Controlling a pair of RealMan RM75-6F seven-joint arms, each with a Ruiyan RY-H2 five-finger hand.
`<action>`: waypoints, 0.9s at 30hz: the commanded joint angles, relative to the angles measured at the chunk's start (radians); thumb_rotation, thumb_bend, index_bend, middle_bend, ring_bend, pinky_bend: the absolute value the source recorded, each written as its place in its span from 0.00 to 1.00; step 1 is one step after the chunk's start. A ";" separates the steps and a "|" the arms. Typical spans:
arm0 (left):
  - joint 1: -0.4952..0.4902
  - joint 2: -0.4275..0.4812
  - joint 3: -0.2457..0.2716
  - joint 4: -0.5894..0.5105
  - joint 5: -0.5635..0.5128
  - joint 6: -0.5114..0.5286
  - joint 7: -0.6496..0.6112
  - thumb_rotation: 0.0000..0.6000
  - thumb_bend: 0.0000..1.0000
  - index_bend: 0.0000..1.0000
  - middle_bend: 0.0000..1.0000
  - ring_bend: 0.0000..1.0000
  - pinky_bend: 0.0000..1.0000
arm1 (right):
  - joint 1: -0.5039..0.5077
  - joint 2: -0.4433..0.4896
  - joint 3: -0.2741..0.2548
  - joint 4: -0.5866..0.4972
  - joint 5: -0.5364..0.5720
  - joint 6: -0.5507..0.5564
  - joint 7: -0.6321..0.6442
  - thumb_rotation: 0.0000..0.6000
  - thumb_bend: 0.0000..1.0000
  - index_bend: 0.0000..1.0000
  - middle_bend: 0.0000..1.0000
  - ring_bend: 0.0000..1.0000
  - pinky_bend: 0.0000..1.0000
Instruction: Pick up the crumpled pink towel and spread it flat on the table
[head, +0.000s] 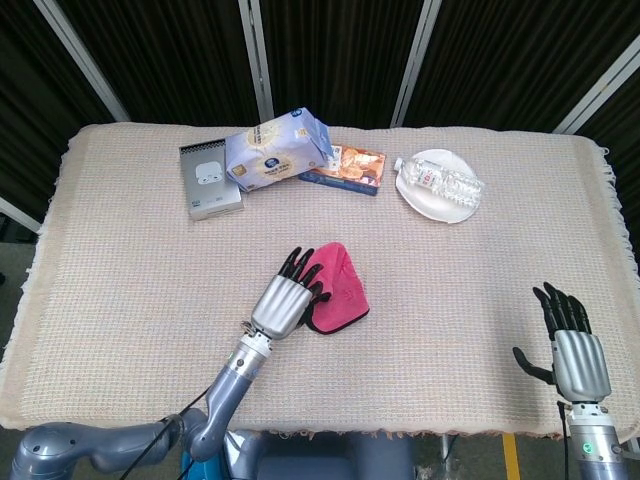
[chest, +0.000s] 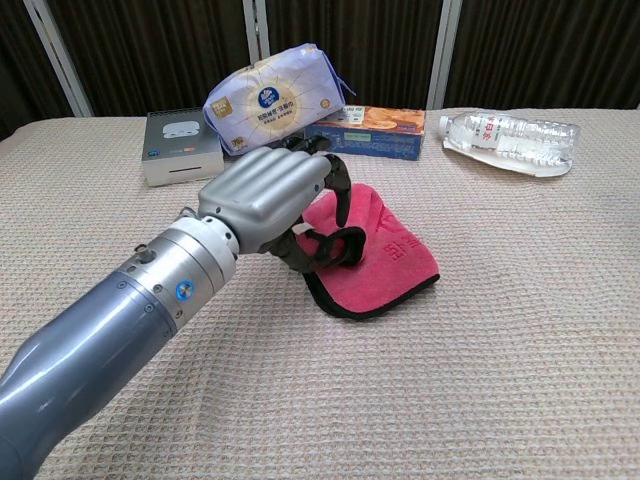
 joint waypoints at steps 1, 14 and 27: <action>-0.001 -0.004 0.003 0.011 -0.001 0.007 -0.003 1.00 0.32 0.46 0.21 0.01 0.05 | 0.000 0.001 0.000 -0.001 0.001 0.000 0.001 1.00 0.27 0.00 0.00 0.00 0.00; -0.014 -0.018 0.012 0.044 -0.005 0.031 -0.041 1.00 0.40 0.50 0.23 0.01 0.05 | 0.002 -0.002 0.000 -0.003 0.006 -0.005 -0.003 1.00 0.27 0.00 0.00 0.00 0.00; -0.014 -0.009 0.029 0.037 0.007 0.053 -0.052 1.00 0.49 0.54 0.24 0.01 0.05 | 0.003 -0.002 -0.003 0.000 0.007 -0.010 -0.002 1.00 0.27 0.00 0.00 0.00 0.00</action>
